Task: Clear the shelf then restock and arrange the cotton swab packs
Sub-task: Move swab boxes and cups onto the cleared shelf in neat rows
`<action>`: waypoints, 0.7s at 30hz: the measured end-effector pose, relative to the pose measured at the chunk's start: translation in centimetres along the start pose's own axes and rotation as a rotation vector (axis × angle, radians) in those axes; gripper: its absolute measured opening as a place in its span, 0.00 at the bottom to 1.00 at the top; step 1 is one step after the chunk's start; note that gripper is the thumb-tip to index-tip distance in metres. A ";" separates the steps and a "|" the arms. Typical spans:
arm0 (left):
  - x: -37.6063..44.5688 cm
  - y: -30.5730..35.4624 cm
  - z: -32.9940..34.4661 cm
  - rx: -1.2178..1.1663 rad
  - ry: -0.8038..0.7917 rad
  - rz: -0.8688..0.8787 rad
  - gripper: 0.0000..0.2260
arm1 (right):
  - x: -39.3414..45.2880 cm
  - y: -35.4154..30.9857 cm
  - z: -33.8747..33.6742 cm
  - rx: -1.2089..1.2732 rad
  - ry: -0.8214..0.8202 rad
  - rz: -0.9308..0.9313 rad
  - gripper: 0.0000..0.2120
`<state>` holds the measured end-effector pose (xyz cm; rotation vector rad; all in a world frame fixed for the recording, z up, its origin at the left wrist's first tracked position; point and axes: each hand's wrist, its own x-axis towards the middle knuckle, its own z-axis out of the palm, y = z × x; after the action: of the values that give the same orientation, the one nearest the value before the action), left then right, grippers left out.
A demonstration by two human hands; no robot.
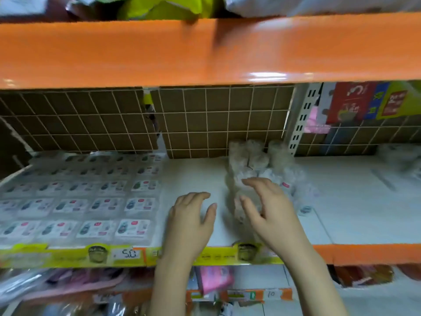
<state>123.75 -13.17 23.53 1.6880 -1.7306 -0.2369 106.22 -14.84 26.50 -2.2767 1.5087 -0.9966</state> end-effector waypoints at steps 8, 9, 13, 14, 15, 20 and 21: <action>1.1 1.6 0.6 -0.010 -0.005 -0.053 0.21 | -1.6 3.8 -3.3 -0.025 0.083 0.095 0.19; 1.4 1.4 0.6 0.009 -0.011 -0.055 0.21 | -1.5 4.1 -3.5 -0.032 0.084 0.112 0.19; 2.5 0.7 0.3 0.054 -0.006 -0.060 0.25 | -1.3 5.4 -4.4 -0.082 0.079 0.137 0.21; 2.8 0.8 0.3 0.061 0.000 -0.068 0.24 | -1.3 6.0 -4.8 -0.096 0.081 0.145 0.20; 3.1 1.0 0.3 0.067 0.008 -0.074 0.23 | -1.3 6.5 -5.1 -0.111 0.088 0.153 0.19; 4.0 3.5 1.1 0.105 0.041 -0.045 0.22 | -2.1 9.6 -7.2 -0.148 0.076 0.215 0.21; 4.1 4.2 1.6 0.105 0.046 -0.046 0.22 | -2.3 10.4 -7.6 -0.145 0.057 0.223 0.21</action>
<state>119.84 -16.96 26.23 1.7964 -1.6977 -0.1291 93.25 -16.10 25.69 -2.1268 1.8662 -0.9228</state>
